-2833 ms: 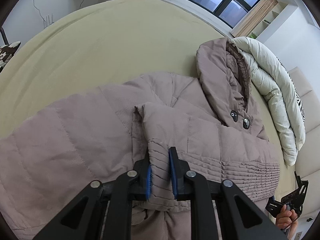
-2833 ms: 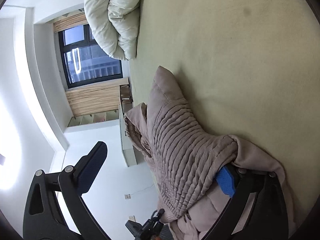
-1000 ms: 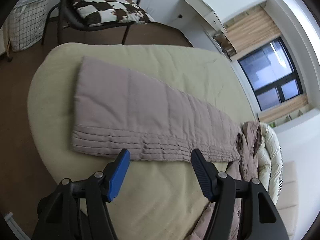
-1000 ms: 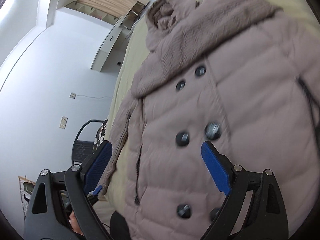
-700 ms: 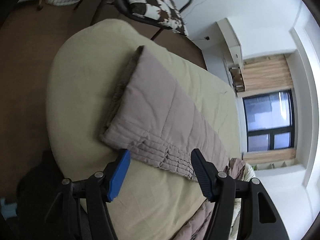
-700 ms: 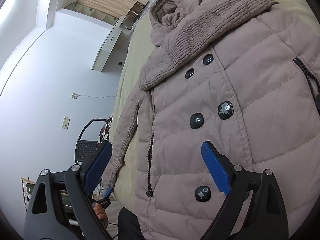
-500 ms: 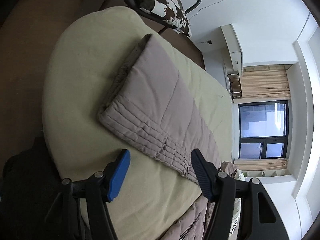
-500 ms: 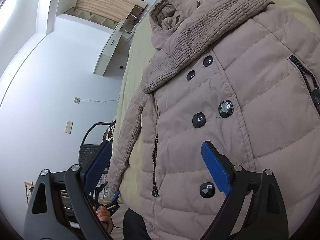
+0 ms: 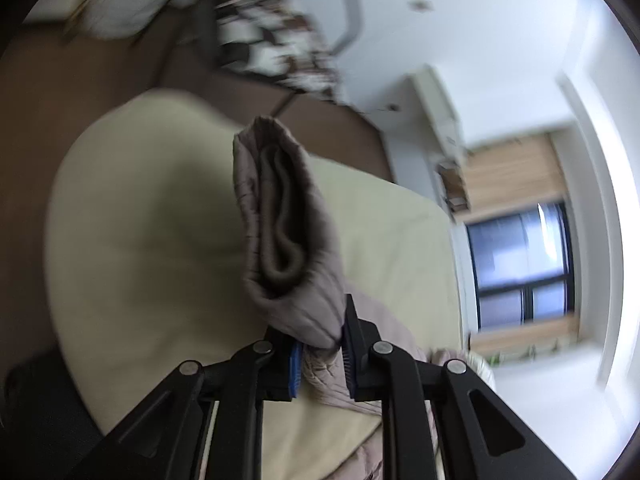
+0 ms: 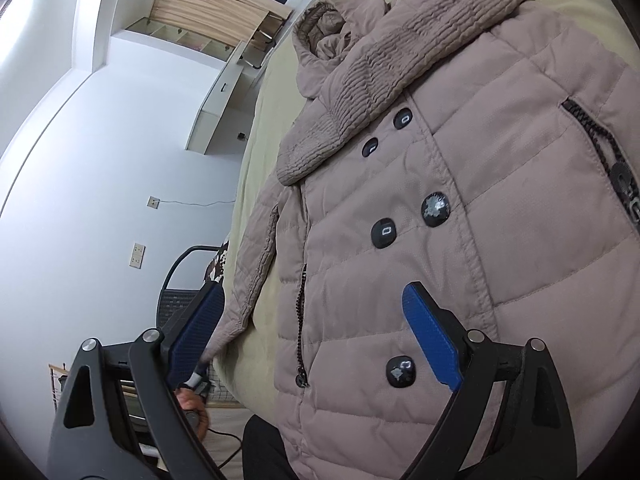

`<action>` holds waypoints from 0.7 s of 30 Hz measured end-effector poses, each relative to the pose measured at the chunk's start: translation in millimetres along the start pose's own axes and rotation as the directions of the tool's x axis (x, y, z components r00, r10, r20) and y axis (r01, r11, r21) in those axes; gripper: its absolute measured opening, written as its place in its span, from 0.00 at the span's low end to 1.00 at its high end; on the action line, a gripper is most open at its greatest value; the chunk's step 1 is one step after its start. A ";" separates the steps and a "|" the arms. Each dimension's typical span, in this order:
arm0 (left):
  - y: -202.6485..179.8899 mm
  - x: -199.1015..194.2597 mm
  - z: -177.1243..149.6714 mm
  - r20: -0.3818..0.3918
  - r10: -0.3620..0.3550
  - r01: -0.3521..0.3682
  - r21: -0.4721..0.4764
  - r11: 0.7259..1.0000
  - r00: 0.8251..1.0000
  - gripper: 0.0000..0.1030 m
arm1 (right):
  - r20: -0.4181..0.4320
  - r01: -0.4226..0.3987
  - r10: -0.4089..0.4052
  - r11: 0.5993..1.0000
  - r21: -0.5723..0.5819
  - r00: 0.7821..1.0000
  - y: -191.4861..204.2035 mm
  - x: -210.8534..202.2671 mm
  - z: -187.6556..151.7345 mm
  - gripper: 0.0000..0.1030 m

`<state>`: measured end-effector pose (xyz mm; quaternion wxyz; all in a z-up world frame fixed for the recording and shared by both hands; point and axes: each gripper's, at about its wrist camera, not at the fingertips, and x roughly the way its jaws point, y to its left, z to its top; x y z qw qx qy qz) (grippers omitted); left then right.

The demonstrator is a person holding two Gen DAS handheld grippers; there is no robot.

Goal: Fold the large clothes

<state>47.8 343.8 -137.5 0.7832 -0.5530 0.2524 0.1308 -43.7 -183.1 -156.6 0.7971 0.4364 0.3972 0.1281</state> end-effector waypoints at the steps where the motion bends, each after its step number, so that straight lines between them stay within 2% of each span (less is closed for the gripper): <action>1: -23.7 -1.1 -4.6 -0.006 -0.026 0.027 0.081 0.996 1.000 0.17 | 0.005 -0.001 0.001 1.000 0.002 1.000 -2.1 -2.0 0.6 0.89; 3: -79.3 4.8 -20.6 -0.056 -0.079 0.091 0.258 0.962 0.995 0.17 | 0.016 -0.004 0.004 1.000 0.010 1.000 -7.6 -5.9 3.1 0.89; 5: -129.8 13.7 -50.7 -0.119 -0.124 0.162 0.411 0.897 0.985 0.17 | 0.029 0.005 -0.005 1.000 0.017 1.000 -13.7 -9.9 5.6 0.89; 6: -154.3 19.7 -73.4 -0.158 -0.137 0.199 0.490 0.849 0.978 0.17 | 0.037 0.010 -0.011 1.000 0.019 0.999 -17.7 -12.8 7.3 0.89; 8: -188.9 36.5 -120.9 -0.252 -0.158 0.279 0.574 0.770 0.955 0.17 | 0.056 0.025 -0.027 0.999 0.031 0.998 -27.2 -19.5 10.4 0.89; 10: -213.3 59.6 -170.0 -0.338 -0.144 0.334 0.613 0.716 0.930 0.17 | 0.073 0.034 -0.038 0.998 0.054 0.997 -39.9 -28.4 13.6 0.89; 12: -228.6 84.7 -220.3 -0.406 -0.107 0.368 0.647 0.668 0.908 0.17 | 0.093 0.039 -0.046 0.996 0.076 0.995 -52.7 -38.2 16.1 0.89; 14: -232.0 110.9 -271.2 -0.461 -0.034 0.381 0.685 0.621 0.887 0.17 | 0.109 0.052 -0.063 0.994 0.100 0.992 -68.0 -49.9 19.9 0.89; 16: -224.9 132.1 -308.1 -0.500 0.036 0.379 0.698 0.608 0.865 0.22 | 0.118 0.061 -0.076 0.990 0.129 0.990 -83.4 -59.3 23.3 0.89; 19: -206.7 156.2 -351.7 -0.576 0.156 0.390 0.704 0.594 0.802 0.37 | 0.124 0.060 -0.081 0.984 0.165 0.989 -100.7 -67.0 28.7 0.89; 20: -200.6 158.8 -363.4 -0.584 0.197 0.390 0.719 0.575 0.787 0.38 | 0.123 0.058 -0.080 0.983 0.174 0.989 -105.2 -67.7 31.1 0.89; 21: -195.0 156.0 -371.2 -0.578 0.221 0.391 0.741 0.547 0.785 0.42 | 0.118 0.056 -0.078 0.982 0.182 0.990 -108.5 -66.9 34.1 0.89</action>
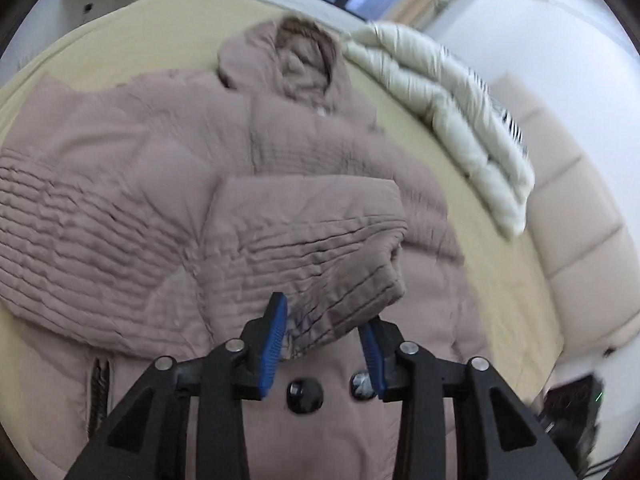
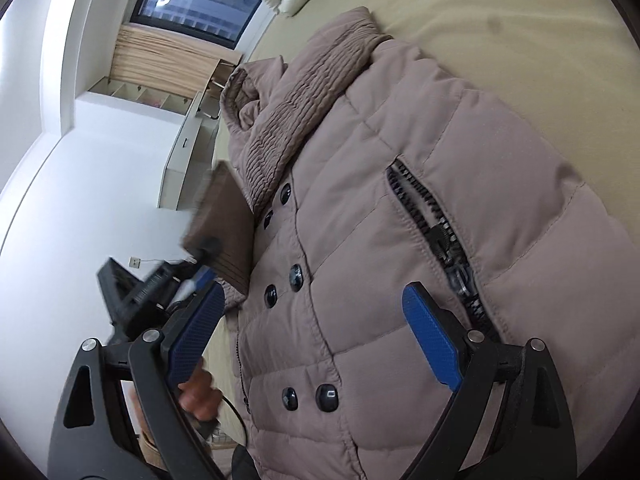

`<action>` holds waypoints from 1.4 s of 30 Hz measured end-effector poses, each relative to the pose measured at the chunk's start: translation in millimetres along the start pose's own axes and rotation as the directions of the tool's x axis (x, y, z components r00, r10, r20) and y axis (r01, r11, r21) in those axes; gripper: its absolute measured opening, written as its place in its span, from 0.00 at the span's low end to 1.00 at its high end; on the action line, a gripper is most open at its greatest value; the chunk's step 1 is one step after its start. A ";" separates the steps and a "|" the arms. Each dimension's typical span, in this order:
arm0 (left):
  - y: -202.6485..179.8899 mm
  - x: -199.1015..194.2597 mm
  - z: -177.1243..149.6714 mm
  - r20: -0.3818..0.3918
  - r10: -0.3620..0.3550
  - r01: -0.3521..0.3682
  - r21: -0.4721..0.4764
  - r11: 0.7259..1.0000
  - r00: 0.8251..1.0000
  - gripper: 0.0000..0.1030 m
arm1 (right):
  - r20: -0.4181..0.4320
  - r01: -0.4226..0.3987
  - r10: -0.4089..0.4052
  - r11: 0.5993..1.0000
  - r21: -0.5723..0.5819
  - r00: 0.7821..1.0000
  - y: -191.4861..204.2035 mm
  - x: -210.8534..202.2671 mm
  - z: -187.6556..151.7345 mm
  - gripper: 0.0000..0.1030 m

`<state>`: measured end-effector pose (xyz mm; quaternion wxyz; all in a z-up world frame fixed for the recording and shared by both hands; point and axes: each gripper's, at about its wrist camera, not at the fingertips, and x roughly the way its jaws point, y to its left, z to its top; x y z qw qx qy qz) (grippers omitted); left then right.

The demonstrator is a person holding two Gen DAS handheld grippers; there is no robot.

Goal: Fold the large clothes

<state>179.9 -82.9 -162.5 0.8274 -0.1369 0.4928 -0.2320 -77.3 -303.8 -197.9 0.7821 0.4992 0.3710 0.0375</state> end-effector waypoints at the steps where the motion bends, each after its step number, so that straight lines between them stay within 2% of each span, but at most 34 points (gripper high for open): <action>1: -2.8 -0.8 -5.2 -0.008 0.000 0.000 0.016 1.000 1.000 0.48 | -0.010 -0.003 0.003 1.000 0.008 1.000 -1.2 2.9 3.0 0.89; 2: -6.5 -4.9 -11.6 -0.012 -0.016 0.016 0.012 1.000 1.000 0.52 | -0.018 -0.010 0.010 1.000 0.012 1.000 -1.4 5.4 4.3 0.89; 3: -4.4 -13.9 -17.3 -0.004 -0.041 0.041 -0.007 0.999 0.999 0.61 | -0.026 -0.023 0.023 1.000 0.012 0.999 0.1 9.4 5.7 0.89; 4: -2.2 -24.8 -21.2 0.020 -0.055 0.055 -0.022 0.998 0.998 0.70 | -0.035 -0.033 0.033 0.999 0.010 0.999 3.1 14.5 7.6 0.89; 6: -1.6 -45.5 -28.7 0.073 -0.052 0.054 -0.032 0.998 0.996 0.80 | -0.067 -0.056 0.056 0.998 0.008 0.996 12.6 29.9 11.9 0.89; 9: 13.7 -71.0 -25.3 0.113 -0.075 0.082 -0.064 0.995 0.991 0.80 | -0.124 -0.058 0.057 0.998 -0.002 0.991 29.2 62.0 20.5 0.89; 15: 63.5 -105.7 -22.0 0.162 -0.042 0.070 -0.172 0.983 0.986 0.75 | -0.198 -0.058 0.053 0.998 -0.016 0.979 59.5 121.5 46.7 0.89; 19: 90.3 -125.4 -37.1 0.166 -0.012 0.043 -0.182 0.982 0.986 0.74 | -0.241 0.024 -0.021 1.000 0.009 0.970 62.1 155.1 58.2 0.89; 21: 101.5 -129.6 -47.1 0.165 -0.008 0.040 -0.187 0.982 0.986 0.74 | -0.245 0.003 -0.002 1.000 0.005 0.970 68.1 163.7 60.7 0.80; 26: 121.3 -128.7 -60.7 0.154 -0.006 0.041 -0.228 0.973 0.988 0.74 | -0.267 0.007 -0.007 1.000 -0.001 0.964 75.4 182.0 58.8 0.72; 28: 125.5 -127.6 -61.7 0.154 -0.001 0.038 -0.235 0.971 0.988 0.73 | -0.283 0.009 -0.013 1.000 -0.014 0.959 78.6 191.1 54.2 0.65; 29: 127.1 -127.5 -61.3 0.155 0.000 0.037 -0.237 0.971 0.988 0.73 | -0.287 0.021 -0.028 0.999 -0.026 0.957 79.3 194.2 52.8 0.53; 30: 128.4 -128.3 -61.0 0.159 0.003 0.035 -0.237 0.971 0.987 0.73 | -0.291 0.030 -0.040 0.999 -0.039 0.956 79.5 195.8 50.2 0.37; 33: 128.4 -128.5 -56.8 0.172 0.018 0.021 -0.224 0.974 0.985 0.73 | -0.298 0.040 -0.074 0.992 -0.118 0.952 96.2 196.7 45.7 0.22; 35: 128.1 -127.8 -53.4 0.184 0.028 0.014 -0.225 0.974 0.982 0.74 | -0.291 0.016 -0.068 0.984 -0.179 0.954 121.9 190.9 42.2 0.20; 37: 126.8 -125.7 -50.2 0.193 0.035 0.009 -0.223 0.975 0.981 0.74 | -0.286 -0.042 -0.026 0.973 -0.228 0.958 155.8 183.6 39.4 0.19; 40: 122.1 -121.8 -40.5 0.215 0.075 -0.027 -0.221 0.975 0.974 0.75 | -0.267 -0.161 0.081 0.941 -0.296 0.960 221.1 165.5 41.1 0.18; 42: 117.6 -118.8 -29.3 0.237 0.095 -0.042 -0.221 0.974 0.967 0.76 | -0.263 -0.244 0.164 0.919 -0.311 0.951 259.9 151.6 45.9 0.18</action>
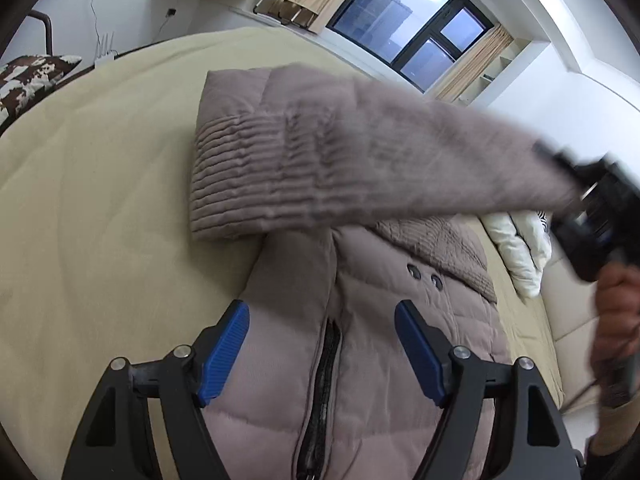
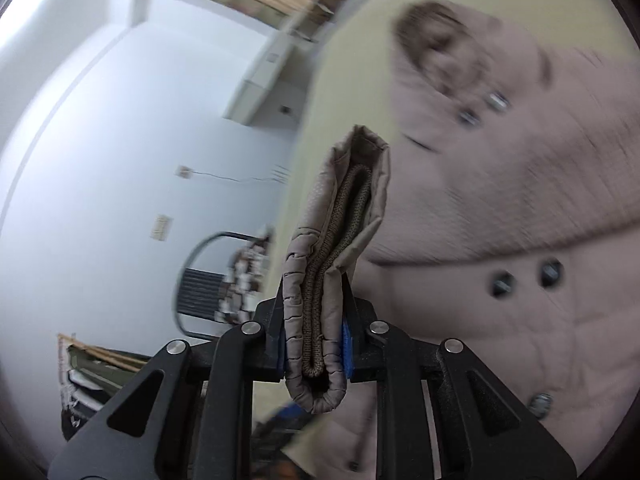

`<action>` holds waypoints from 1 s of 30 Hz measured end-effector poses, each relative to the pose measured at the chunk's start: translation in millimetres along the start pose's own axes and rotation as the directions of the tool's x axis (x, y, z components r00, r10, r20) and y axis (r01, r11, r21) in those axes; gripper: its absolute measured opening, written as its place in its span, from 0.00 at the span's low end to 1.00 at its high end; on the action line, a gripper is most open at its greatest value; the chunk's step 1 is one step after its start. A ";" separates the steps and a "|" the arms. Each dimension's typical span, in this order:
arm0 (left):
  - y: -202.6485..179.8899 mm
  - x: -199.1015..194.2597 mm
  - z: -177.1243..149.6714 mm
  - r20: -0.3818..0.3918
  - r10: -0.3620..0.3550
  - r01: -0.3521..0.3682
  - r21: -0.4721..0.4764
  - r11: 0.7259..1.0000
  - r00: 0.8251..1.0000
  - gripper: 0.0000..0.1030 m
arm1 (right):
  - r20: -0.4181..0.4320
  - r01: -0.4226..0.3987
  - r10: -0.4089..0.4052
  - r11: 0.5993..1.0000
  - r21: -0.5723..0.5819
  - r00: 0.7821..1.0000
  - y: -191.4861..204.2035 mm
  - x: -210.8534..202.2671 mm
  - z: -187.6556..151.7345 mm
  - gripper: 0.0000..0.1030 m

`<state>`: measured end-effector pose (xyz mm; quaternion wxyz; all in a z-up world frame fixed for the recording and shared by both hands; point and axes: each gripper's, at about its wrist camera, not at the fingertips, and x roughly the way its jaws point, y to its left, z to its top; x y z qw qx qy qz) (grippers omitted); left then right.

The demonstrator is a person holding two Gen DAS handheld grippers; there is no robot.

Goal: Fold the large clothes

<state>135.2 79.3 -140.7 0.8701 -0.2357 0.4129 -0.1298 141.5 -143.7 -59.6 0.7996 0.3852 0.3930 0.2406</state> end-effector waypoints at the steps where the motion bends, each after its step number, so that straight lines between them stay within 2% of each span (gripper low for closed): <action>1: -4.0 3.2 5.4 0.019 0.017 -0.017 0.003 1.000 1.000 0.77 | 0.018 -0.040 0.041 0.999 -0.026 0.999 22.7 -4.4 9.8 0.18; 4: -13.9 18.8 29.9 0.090 0.068 -0.067 -0.015 0.998 0.994 0.77 | 0.060 -0.139 0.146 0.985 -0.102 0.988 83.0 -15.9 36.8 0.18; 6: -17.0 34.9 48.9 0.118 0.101 -0.096 -0.046 0.994 0.988 0.77 | 0.081 -0.175 0.188 0.974 -0.142 0.979 109.5 -27.7 50.6 0.18; 9: -19.1 68.3 73.6 0.104 0.137 -0.128 -0.087 0.988 0.985 0.75 | 0.127 -0.200 0.227 0.960 -0.196 0.966 134.3 -50.5 67.0 0.18; 11: -17.8 86.1 86.4 0.106 0.157 -0.145 -0.111 0.983 0.982 0.66 | 0.169 -0.194 0.231 0.958 -0.212 0.958 136.1 -63.0 79.6 0.18; 12: -15.8 94.6 92.6 0.103 0.162 -0.149 -0.124 0.981 0.981 0.55 | 0.192 -0.186 0.227 0.960 -0.210 0.955 130.3 -73.4 84.4 0.18; 13: -13.4 102.7 97.9 0.095 0.174 -0.161 -0.133 0.978 0.980 0.47 | 0.217 -0.173 0.218 0.963 -0.208 0.952 118.2 -87.3 91.1 0.18; 14: -10.3 111.1 102.3 0.080 0.175 -0.162 -0.140 0.977 0.981 0.44 | 0.241 -0.162 0.208 0.967 -0.197 0.948 101.1 -98.0 102.5 0.18; 15: -8.6 118.0 104.5 0.069 0.176 -0.166 -0.135 0.977 0.982 0.36 | 0.268 -0.156 0.198 0.973 -0.170 0.943 83.0 -107.1 108.4 0.18; 18: -3.3 134.5 106.2 0.045 0.212 -0.207 -0.083 0.975 0.976 0.15 | 0.339 -0.118 0.128 0.992 -0.050 0.932 5.9 -130.3 121.2 0.18; 23: 8.4 153.1 103.3 0.025 0.235 -0.233 -0.067 0.970 0.972 0.14 | 0.337 0.016 -0.071 0.986 0.165 0.939 -134.7 -135.6 113.1 0.18; 27: 6.4 163.4 102.2 0.018 0.261 -0.261 0.000 0.965 0.965 0.18 | 0.267 0.124 -0.223 0.931 0.343 0.937 -245.3 -117.2 89.6 0.18; 28: 4.7 164.1 102.9 0.013 0.264 -0.264 0.015 0.964 0.964 0.19 | 0.245 0.142 -0.251 0.910 0.389 0.936 -268.3 -113.7 80.9 0.18; 30: -2.2 161.1 102.5 0.009 0.281 -0.281 0.061 0.958 0.960 0.27 | 0.238 0.089 -0.217 0.887 0.454 0.947 -303.4 -108.6 65.8 0.18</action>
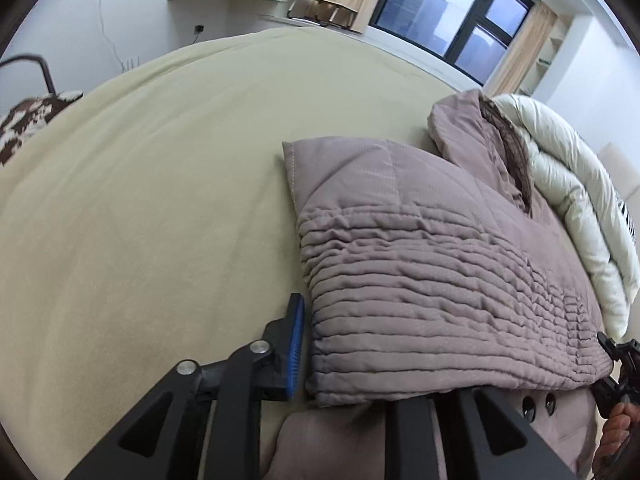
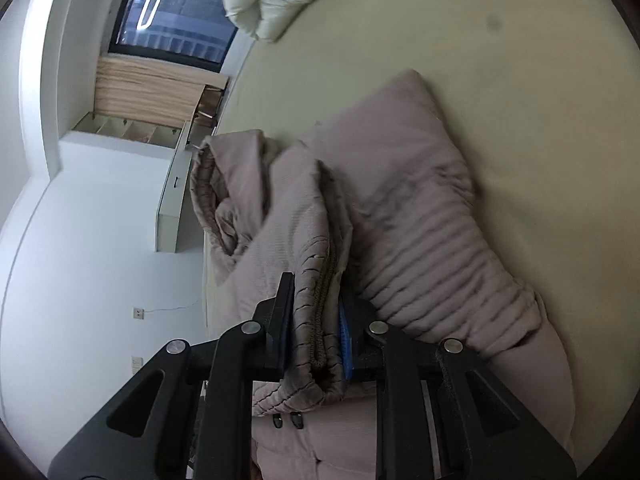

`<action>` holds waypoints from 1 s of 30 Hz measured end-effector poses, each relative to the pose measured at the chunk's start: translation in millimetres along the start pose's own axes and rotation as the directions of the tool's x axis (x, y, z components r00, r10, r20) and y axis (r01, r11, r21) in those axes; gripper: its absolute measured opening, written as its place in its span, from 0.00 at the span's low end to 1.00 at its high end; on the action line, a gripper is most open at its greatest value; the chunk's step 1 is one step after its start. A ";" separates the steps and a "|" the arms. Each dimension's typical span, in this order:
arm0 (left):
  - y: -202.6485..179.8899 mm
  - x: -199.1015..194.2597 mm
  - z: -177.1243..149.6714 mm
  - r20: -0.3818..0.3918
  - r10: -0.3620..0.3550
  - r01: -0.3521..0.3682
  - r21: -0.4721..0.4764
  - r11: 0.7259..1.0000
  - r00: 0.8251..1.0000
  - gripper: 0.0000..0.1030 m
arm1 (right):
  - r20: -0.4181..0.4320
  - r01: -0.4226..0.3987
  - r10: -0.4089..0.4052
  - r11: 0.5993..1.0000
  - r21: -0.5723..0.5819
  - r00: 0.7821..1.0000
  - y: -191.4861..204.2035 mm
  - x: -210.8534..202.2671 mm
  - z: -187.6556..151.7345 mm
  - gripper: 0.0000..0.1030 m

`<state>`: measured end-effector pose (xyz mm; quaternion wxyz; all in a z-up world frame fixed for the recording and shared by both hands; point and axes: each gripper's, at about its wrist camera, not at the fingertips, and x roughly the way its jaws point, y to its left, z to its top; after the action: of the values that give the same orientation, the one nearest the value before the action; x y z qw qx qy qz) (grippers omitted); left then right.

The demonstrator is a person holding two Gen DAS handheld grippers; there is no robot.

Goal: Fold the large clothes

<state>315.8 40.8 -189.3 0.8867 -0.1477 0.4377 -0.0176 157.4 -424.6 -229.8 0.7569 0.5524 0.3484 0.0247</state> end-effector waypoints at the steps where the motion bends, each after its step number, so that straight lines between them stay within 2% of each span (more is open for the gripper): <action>1: -2.2 -3.5 0.2 -0.004 0.010 -0.010 0.022 1.000 1.000 0.37 | 0.009 -0.038 0.038 0.999 0.027 0.999 -10.9 0.5 0.2 0.18; 3: -4.4 -15.8 -11.0 -0.024 0.037 -0.036 0.050 0.998 0.999 0.50 | 0.024 -0.075 0.074 0.997 0.035 0.997 -15.4 -2.6 2.7 0.20; 5: 0.4 -35.9 -21.9 -0.029 0.034 -0.033 0.056 0.998 0.999 0.51 | 0.030 -0.070 0.070 0.997 0.007 0.997 -13.9 -6.8 3.1 0.20; 7: 0.1 -55.0 -28.7 -0.010 0.026 -0.025 0.067 0.997 1.000 0.51 | 0.055 -0.030 0.033 0.998 -0.052 0.998 -7.0 -14.5 8.6 0.24; 9: 4.4 -74.4 -31.9 0.030 0.011 -0.013 0.073 0.997 1.000 0.51 | 0.112 0.016 -0.005 0.995 -0.100 0.994 0.3 -23.7 7.8 0.33; 11: -0.7 -82.3 -22.0 0.079 0.006 -0.013 0.092 0.996 0.997 0.52 | 0.164 0.052 -0.036 0.994 -0.094 0.986 1.6 -36.4 4.9 0.52; 13: -12.5 -77.0 -2.2 0.118 0.014 -0.031 0.149 0.988 0.993 0.52 | 0.203 0.117 -0.098 0.989 -0.086 0.974 9.4 -59.4 7.0 0.55; 15: -23.0 -65.5 18.7 0.148 0.024 -0.053 0.195 0.979 0.989 0.51 | 0.199 0.144 -0.104 0.969 -0.199 0.975 36.0 -62.4 0.4 0.55; 16: -27.9 -57.3 28.3 0.152 0.034 -0.067 0.219 0.973 0.988 0.48 | 0.186 0.153 -0.106 0.955 -0.255 0.977 50.8 -63.7 -5.8 0.55; 18: -35.4 -41.5 41.7 0.148 0.052 -0.090 0.268 0.959 0.988 0.42 | 0.164 0.167 -0.111 0.911 -0.377 0.980 85.8 -57.0 -18.6 0.55; 20: -40.7 -18.7 46.6 0.080 0.063 -0.083 0.289 0.954 0.995 0.33 | 0.173 0.220 -0.153 0.839 -0.498 0.973 117.8 -49.1 -32.5 0.54; 22: -49.1 2.0 39.8 0.029 0.058 -0.064 0.307 0.950 0.998 0.14 | 0.170 0.284 -0.227 0.754 -0.593 0.959 139.7 -21.4 -44.4 0.54; 24: -59.1 9.1 28.7 0.043 0.082 -0.092 0.349 0.933 0.996 0.08 | 0.165 0.354 -0.325 0.699 -0.621 0.931 139.1 8.6 -50.2 0.54; 26: -64.6 13.8 20.2 0.056 0.096 -0.110 0.369 0.923 0.994 0.07 | 0.155 0.429 -0.436 0.648 -0.629 0.886 120.1 24.3 -54.6 0.54; 29: -71.4 18.8 15.9 0.064 0.112 -0.129 0.422 0.897 0.992 0.07 | 0.259 0.483 -0.450 0.508 -0.713 0.855 97.0 30.3 -66.8 0.54; 30: -70.6 14.1 18.2 0.057 0.104 -0.118 0.422 0.899 0.993 0.07 | 0.267 0.486 -0.448 0.496 -0.720 0.853 95.1 29.3 -68.3 0.54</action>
<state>345.7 -24.4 -170.2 0.9042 0.0735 0.4165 -0.0594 174.7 -319.3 -173.4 0.9025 0.0635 0.4233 -0.0478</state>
